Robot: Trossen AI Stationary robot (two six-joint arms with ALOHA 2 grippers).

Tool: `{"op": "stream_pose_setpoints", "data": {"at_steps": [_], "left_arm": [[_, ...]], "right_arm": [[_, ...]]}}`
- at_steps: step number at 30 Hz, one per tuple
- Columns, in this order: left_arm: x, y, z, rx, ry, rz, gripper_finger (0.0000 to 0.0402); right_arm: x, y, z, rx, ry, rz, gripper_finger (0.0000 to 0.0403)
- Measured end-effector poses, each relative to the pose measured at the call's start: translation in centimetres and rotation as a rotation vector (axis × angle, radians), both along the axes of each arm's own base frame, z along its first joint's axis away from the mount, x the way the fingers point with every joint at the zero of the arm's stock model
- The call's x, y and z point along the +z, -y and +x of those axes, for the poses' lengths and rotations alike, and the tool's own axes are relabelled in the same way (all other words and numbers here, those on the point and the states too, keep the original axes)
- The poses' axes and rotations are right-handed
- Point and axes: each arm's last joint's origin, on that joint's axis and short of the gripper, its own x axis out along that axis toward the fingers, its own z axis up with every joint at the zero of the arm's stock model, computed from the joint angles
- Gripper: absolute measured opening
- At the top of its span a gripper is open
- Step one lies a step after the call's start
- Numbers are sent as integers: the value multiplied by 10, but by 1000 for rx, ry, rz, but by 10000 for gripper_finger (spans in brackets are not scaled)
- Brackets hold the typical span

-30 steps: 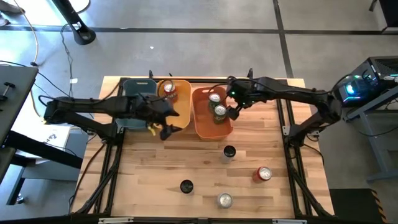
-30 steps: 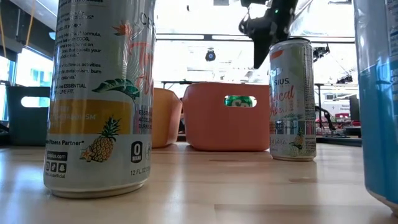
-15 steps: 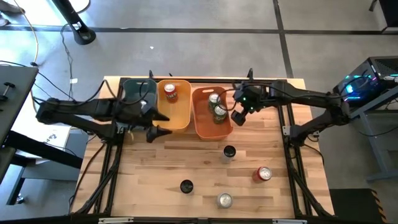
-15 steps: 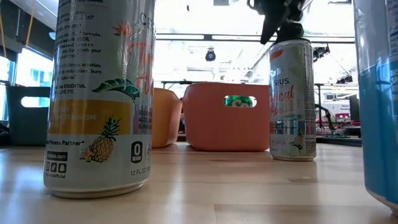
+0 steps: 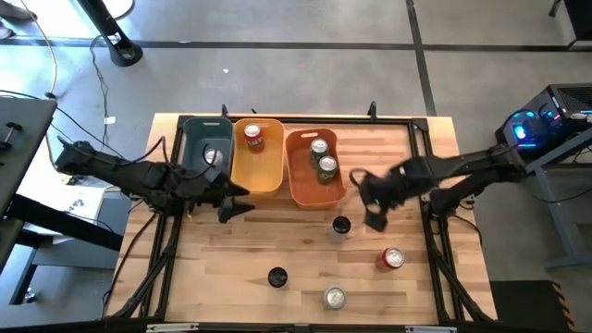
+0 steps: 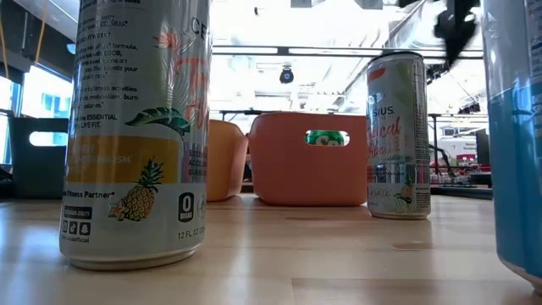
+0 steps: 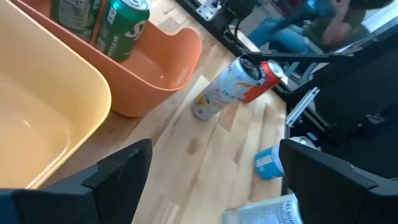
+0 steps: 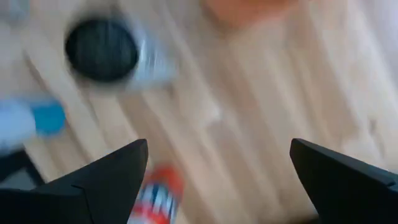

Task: Sort soda cans
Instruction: Put the orange soda can into the yellow bin

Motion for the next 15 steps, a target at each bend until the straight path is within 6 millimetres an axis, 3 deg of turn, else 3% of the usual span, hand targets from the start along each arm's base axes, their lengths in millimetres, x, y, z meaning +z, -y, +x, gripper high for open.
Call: {"op": "stream_pose_setpoints", "data": {"at_steps": [4,8,15], "left_arm": [[-4,-2,6,-3,-16,40,344],[-7,-5,13,-17,-29,53,344],[-13,-7,20,-64,-65,40,344]], "right_arm": [[0,-30,-23,-76,-120,27,389],[0,-53,-36,-198,-134,42,389],[-14,-74,-52,-448,-166,25,389]]}}
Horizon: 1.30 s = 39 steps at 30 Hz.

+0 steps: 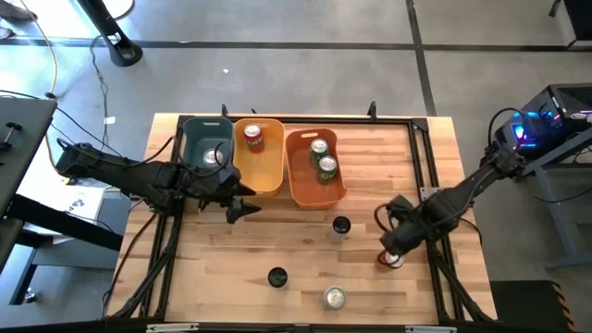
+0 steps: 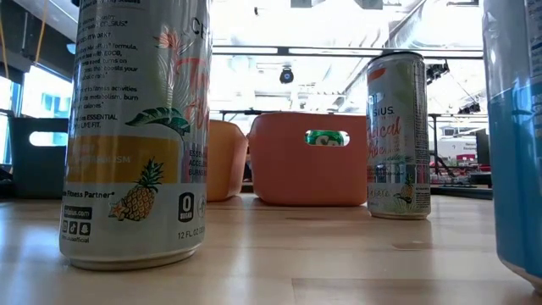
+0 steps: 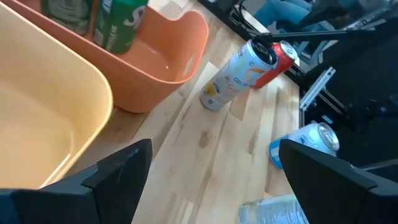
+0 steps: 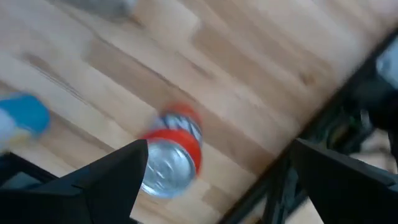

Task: Sort soda cans
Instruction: Put the orange soda can into the yellow bin

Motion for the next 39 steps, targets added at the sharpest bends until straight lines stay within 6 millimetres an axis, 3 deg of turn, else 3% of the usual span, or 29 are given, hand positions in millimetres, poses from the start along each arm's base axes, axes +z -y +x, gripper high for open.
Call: {"op": "stream_pose_setpoints", "data": {"at_steps": [4,10,21,24,30,35,39], "left_arm": [[-1,0,1,-13,-4,4,344],[0,0,1,-14,4,0,344],[1,-3,2,-3,17,6,344],[1,-3,2,-2,18,8,344],[2,-3,3,-10,27,19,344],[3,-3,3,-9,35,18,344],[3,-3,3,-11,35,20,344]], "right_arm": [[-17,-9,-10,-32,-60,21,389],[-17,-13,-6,-144,36,84,389],[-26,-27,8,-140,77,124,388],[-28,-26,6,-147,57,100,388],[-50,-30,0,-170,10,133,388],[-50,-30,4,-198,85,153,388],[-54,-32,4,-190,50,162,388]]}}
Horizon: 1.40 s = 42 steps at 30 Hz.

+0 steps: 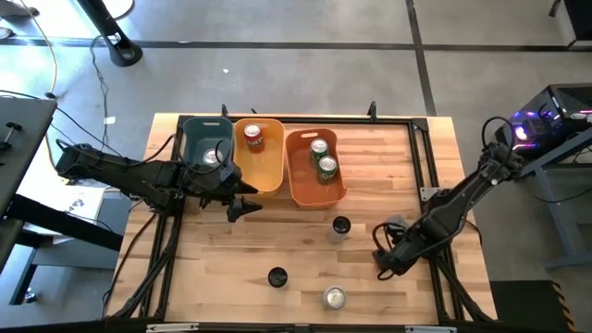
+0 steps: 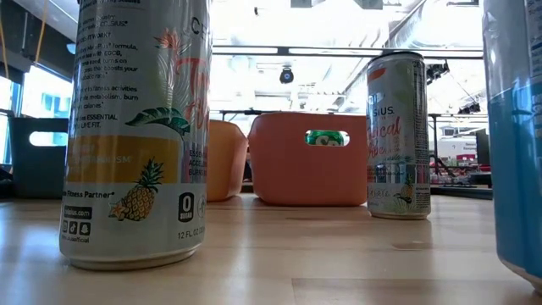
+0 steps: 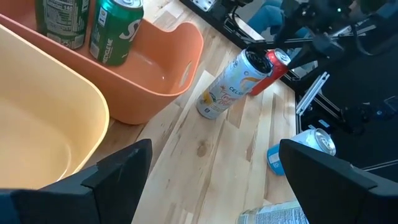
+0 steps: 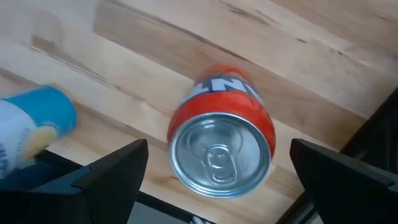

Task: Sort soda cans
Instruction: Put the orange soda can into the yellow bin

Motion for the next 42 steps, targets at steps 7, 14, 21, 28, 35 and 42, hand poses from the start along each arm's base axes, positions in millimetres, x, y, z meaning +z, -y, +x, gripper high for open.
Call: {"op": "stream_pose_setpoints", "data": {"at_steps": [7,14,21,28,35,42], "left_arm": [[0,0,0,-2,0,4,344],[0,0,0,-2,1,4,344],[6,1,2,-43,59,-47,344],[42,-17,-7,-22,361,-82,344],[86,-43,-37,91,732,23,344],[99,-49,-63,103,828,40,344]], "right_arm": [[-26,-1,-2,-19,0,30,388],[-51,-1,-1,-19,28,82,388],[-45,2,1,15,26,64,316],[17,18,8,176,26,-111,276],[94,57,16,157,161,-428,276],[130,103,66,118,508,-673,276]]}}
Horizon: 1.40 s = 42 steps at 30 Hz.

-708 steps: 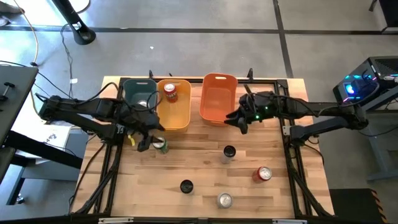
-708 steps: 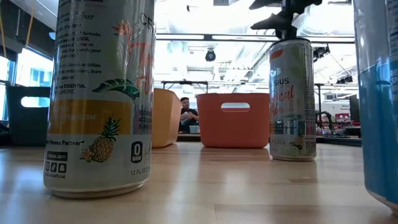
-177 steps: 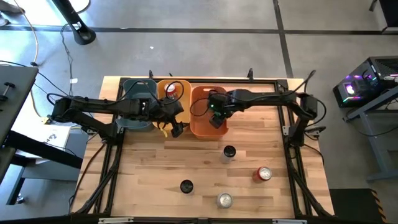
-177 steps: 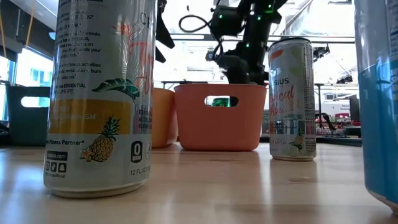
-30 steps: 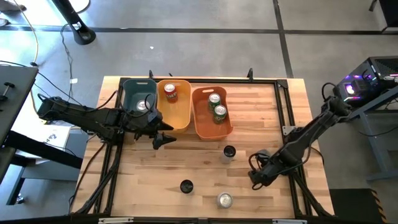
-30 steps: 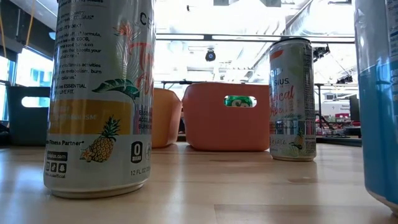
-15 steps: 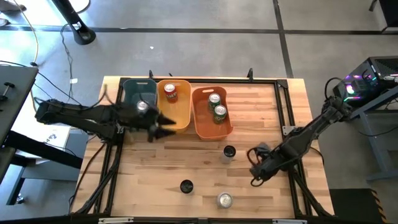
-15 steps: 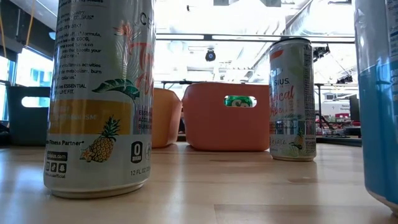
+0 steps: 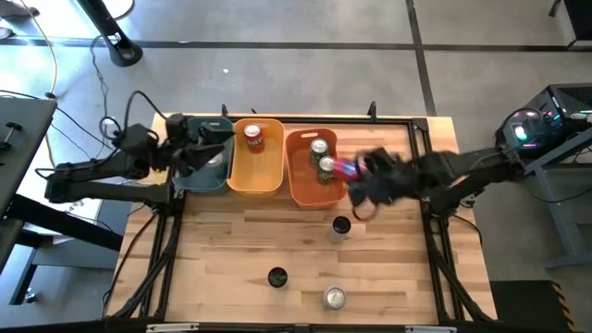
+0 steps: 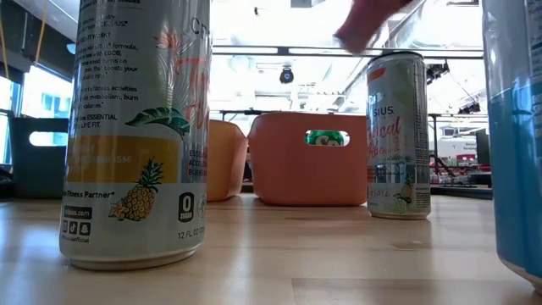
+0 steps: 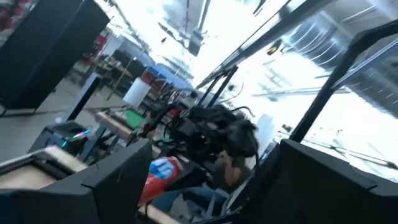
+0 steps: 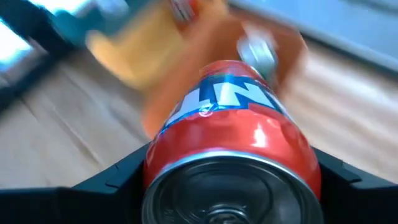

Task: Sort soda cans
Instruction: Put the orange soda can into the yellow bin

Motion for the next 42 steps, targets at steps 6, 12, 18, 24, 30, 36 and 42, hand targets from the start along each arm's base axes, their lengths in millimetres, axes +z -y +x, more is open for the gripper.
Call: {"op": "stream_pose_setpoints", "data": {"at_steps": [6,12,18,24,30,36,42], "left_arm": [[10,3,-16,-15,99,20,344],[25,7,-36,-60,263,51,344],[29,10,-54,-51,312,95,344],[19,10,-57,-14,193,96,344],[9,6,-51,81,84,73,344],[7,4,-47,154,54,86,344],[2,2,-40,170,-9,55,344]], "right_arm": [[3,47,81,116,274,-164,276],[-26,93,143,202,401,-137,276],[-50,113,188,260,288,-108,276],[-52,116,221,329,159,-128,276],[-68,133,232,359,-57,-66,276],[-102,147,242,407,-216,20,276],[-128,151,247,440,-283,76,276]]}}
